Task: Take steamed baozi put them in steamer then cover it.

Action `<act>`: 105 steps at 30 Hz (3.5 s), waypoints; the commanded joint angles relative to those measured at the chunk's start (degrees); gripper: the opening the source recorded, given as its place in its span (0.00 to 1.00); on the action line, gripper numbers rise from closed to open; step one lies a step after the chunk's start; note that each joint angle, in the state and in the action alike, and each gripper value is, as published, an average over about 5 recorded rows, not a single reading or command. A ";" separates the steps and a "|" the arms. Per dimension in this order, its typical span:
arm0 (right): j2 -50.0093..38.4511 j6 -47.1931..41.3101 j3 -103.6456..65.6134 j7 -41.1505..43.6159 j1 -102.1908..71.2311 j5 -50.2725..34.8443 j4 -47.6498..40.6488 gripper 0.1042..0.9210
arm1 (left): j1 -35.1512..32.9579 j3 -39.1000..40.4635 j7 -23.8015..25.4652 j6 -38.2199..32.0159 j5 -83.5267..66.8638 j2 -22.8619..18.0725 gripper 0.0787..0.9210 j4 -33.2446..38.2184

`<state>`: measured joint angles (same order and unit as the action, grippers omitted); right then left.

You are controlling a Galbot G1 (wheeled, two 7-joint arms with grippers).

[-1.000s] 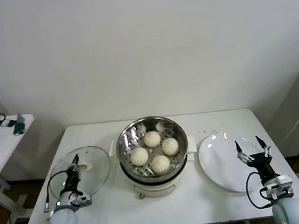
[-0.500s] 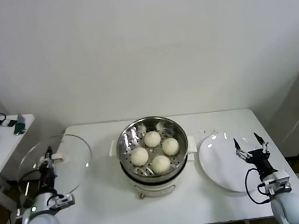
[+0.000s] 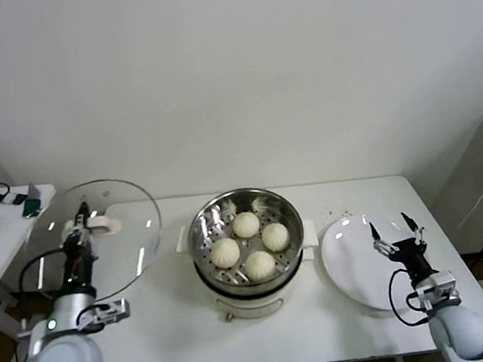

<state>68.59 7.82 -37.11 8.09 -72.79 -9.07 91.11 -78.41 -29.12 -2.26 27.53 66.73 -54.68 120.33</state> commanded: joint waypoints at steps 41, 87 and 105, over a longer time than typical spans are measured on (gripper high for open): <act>4.60 3.17 -2.00 0.74 0.77 3.89 -4.99 0.88 | 25.84 39.09 22.94 17.28 23.25 -28.16 0.09 -17.19; 5.39 3.22 -5.67 4.48 0.24 3.39 -4.92 0.88 | 24.50 38.39 20.88 16.83 21.09 -26.63 0.09 -17.89; 5.21 2.00 -6.71 5.16 0.49 1.91 -5.29 0.88 | 21.07 39.69 20.30 17.35 16.30 -18.67 0.63 -4.46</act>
<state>73.82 10.22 -43.55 12.95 -72.45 -6.51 85.82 -55.12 10.68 18.36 42.18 85.59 -78.14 107.78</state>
